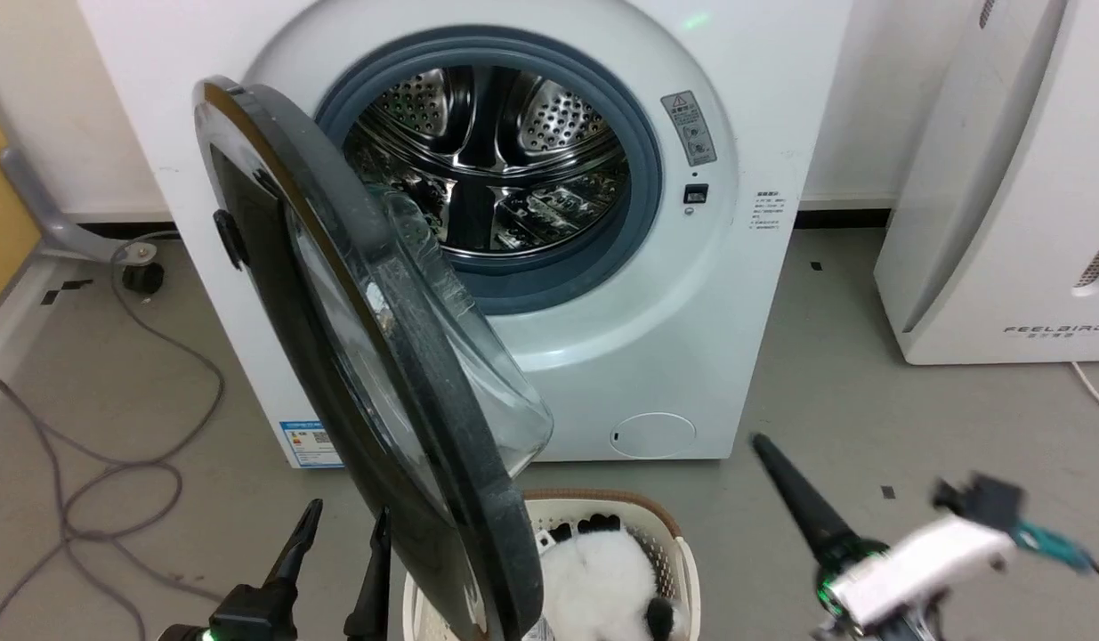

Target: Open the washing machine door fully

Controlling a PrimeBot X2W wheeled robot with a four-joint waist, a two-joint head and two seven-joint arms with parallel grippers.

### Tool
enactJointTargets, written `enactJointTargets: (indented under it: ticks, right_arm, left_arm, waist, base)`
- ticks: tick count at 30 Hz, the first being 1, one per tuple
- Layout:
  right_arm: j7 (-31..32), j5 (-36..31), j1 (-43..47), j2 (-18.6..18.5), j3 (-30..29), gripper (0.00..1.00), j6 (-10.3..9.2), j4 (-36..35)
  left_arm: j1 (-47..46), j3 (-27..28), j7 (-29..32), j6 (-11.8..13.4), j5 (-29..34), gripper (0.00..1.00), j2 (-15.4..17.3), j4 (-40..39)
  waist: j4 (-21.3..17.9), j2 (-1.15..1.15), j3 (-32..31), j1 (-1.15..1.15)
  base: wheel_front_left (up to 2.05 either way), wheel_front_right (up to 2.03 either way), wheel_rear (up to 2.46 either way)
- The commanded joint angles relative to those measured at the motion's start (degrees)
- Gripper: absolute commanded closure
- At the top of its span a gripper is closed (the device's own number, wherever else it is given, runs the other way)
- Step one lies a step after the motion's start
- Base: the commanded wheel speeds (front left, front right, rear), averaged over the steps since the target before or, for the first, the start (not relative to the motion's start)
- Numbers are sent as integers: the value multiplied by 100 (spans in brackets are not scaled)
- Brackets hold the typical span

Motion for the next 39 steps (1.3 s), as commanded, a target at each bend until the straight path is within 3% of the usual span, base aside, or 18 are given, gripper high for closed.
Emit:
enactJointTargets:
  ticks: [1,7,15,22,27,38,39]
  right_arm:
    - [-293,-187,239,17,-134,0,7,-48]
    - [-1621,-860,990,20,-636,0,7,-35]
    - [-2655,-3016,1173,21,-1282,0,7,-130]
    - [-2659,-5285,1175,21,-1255,0,7,-776]
    - [-2358,-6101,1275,21,-961,0,7,-1034]
    - [-2160,-6309,1498,21,-799,0,7,-736]
    - [-2168,-6304,1501,21,-811,0,7,-707]
  left_arm:
    - [79,20,-29,10,-16,0,6,-11]
    - [87,59,-29,13,-4,0,1,-33]
    - [71,86,-29,12,19,0,-4,-29]
    - [56,93,-29,6,41,0,-6,-32]
    - [62,89,-29,2,48,0,-7,-28]
    - [76,79,-29,12,15,0,-12,1]
    - [79,85,-29,15,-13,60,-12,8]
  waist:
    - [-23,0,-8,0]
    - [-64,0,7,0]
    - [-30,0,64,0]
    - [26,0,76,0]
    - [54,0,65,0]
    - [101,0,14,0]
    - [104,0,7,0]
  base:
    - [0,0,0]
    - [0,0,0]
    - [0,0,0]
    - [0,0,0]
    - [0,0,0]
    - [0,0,0]
    - [0,0,0]
